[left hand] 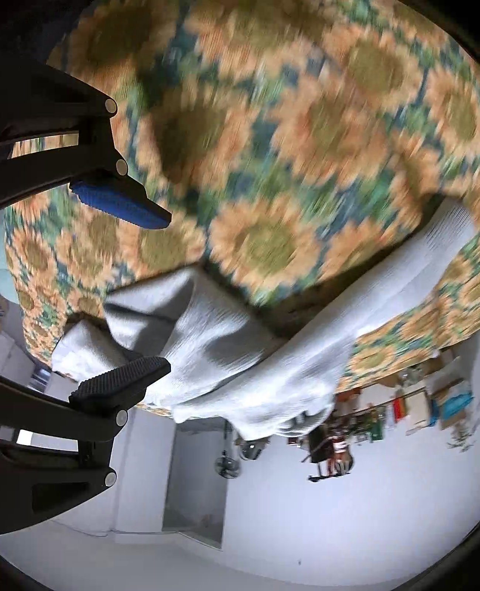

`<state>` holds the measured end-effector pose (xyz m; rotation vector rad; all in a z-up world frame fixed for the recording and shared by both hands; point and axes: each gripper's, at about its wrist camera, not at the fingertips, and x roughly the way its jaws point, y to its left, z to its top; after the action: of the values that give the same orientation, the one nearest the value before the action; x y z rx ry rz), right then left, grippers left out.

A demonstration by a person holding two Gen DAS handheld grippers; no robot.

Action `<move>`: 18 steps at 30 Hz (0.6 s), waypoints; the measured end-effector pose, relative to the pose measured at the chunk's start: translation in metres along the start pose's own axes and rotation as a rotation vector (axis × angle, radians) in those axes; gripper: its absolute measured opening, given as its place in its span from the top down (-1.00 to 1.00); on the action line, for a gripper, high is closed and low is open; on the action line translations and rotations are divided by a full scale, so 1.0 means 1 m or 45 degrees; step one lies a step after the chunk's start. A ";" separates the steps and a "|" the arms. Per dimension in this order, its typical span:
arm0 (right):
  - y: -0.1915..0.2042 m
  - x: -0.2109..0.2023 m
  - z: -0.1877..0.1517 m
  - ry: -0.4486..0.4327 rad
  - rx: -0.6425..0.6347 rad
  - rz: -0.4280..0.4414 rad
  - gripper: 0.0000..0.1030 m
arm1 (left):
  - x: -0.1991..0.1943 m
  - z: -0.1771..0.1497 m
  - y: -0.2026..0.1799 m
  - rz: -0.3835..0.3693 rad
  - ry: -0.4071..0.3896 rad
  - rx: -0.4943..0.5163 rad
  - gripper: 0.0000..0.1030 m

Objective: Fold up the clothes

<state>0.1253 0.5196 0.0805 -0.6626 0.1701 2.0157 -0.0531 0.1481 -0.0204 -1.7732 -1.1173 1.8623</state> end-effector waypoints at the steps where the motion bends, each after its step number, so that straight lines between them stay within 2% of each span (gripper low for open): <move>1: 0.018 0.002 -0.008 0.021 -0.065 0.107 -0.49 | 0.006 -0.001 -0.004 -0.002 0.020 0.002 -0.40; 3: 0.060 0.010 -0.026 0.074 -0.209 0.336 -0.52 | 0.017 -0.003 -0.012 -0.008 0.057 0.005 -0.40; 5: 0.113 0.021 -0.045 0.113 -0.378 0.494 -0.51 | 0.022 -0.001 -0.012 -0.002 0.054 0.003 -0.40; 7: 0.157 0.023 -0.060 0.057 -0.554 0.536 -0.50 | 0.026 0.003 -0.011 0.017 0.042 -0.001 -0.40; 9: 0.188 0.016 -0.071 -0.055 -0.687 0.539 -0.50 | 0.028 0.004 -0.007 0.056 0.021 -0.003 -0.40; 14: 0.242 0.017 -0.073 -0.237 -0.852 0.553 -0.48 | 0.029 0.004 0.001 0.132 -0.003 0.004 -0.40; 15: 0.249 0.020 -0.071 -0.247 -0.856 0.572 -0.36 | 0.030 0.004 0.001 0.132 -0.002 0.004 -0.40; 16: 0.256 0.024 -0.070 -0.253 -0.857 0.596 0.15 | 0.032 0.003 0.001 0.102 0.002 -0.016 -0.40; 17: 0.260 0.027 -0.068 -0.247 -0.838 0.636 0.48 | 0.034 0.003 0.000 0.071 0.005 -0.036 -0.40; 18: 0.261 0.028 -0.063 -0.237 -0.791 0.682 0.66 | 0.037 0.002 0.000 0.041 0.008 -0.056 -0.40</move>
<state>-0.0807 0.3817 -0.0261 -0.8660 -0.4559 2.6626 -0.0610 0.1734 -0.0457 -1.8304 -1.1421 1.8628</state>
